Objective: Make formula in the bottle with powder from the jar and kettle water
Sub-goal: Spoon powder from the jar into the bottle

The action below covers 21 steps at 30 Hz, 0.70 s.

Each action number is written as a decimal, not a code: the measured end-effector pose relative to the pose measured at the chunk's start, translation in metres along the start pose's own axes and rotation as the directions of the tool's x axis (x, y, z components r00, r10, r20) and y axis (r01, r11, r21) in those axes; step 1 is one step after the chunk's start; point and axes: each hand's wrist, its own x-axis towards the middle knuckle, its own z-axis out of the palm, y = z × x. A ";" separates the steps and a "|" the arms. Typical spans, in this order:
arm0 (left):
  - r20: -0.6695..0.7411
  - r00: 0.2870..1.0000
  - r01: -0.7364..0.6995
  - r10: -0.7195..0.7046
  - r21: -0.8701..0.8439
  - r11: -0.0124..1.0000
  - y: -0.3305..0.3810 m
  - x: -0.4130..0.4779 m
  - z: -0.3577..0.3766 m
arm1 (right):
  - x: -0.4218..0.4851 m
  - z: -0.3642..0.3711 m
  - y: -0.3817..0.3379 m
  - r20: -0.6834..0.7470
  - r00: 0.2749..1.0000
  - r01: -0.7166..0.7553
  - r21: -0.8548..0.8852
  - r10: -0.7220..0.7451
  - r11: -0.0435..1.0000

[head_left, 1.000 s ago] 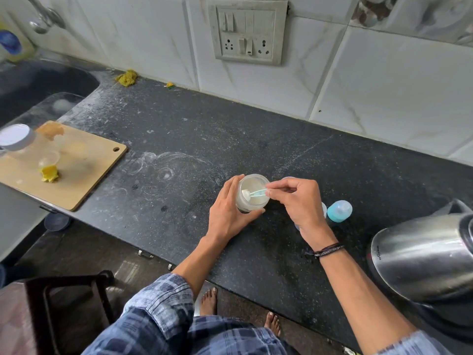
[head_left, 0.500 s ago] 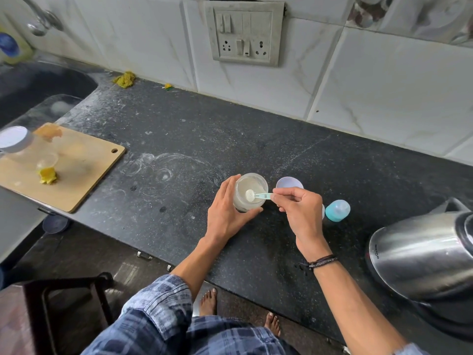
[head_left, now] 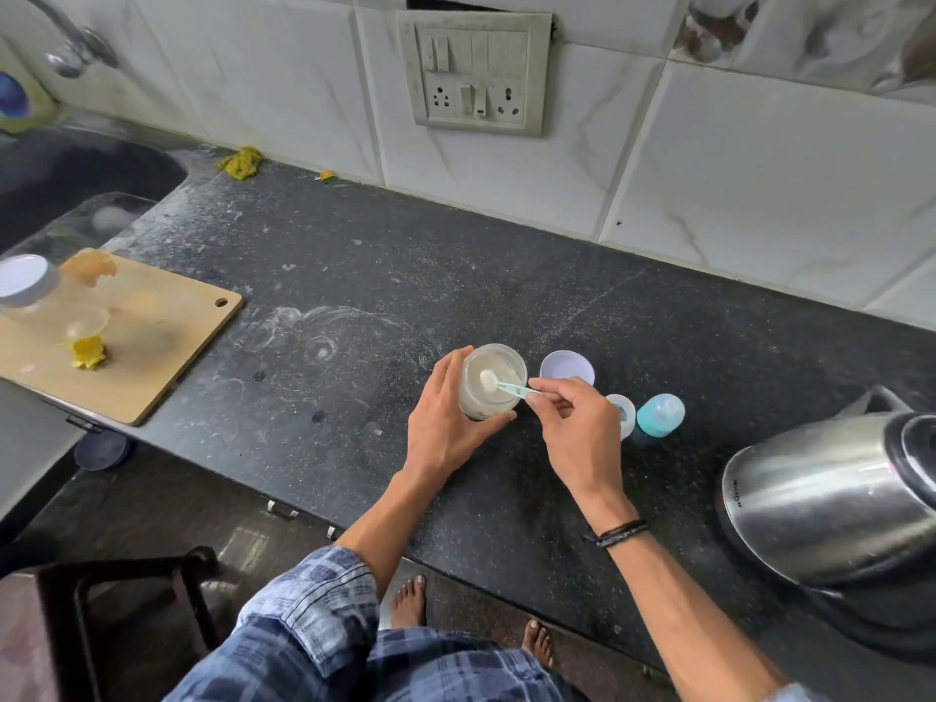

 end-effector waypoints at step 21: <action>0.034 0.986 0.164 -0.161 -0.083 0.983 0.008 0.007 -0.001 | 0.000 0.003 -0.006 0.028 0.928 -0.350 0.405 0.371 0.844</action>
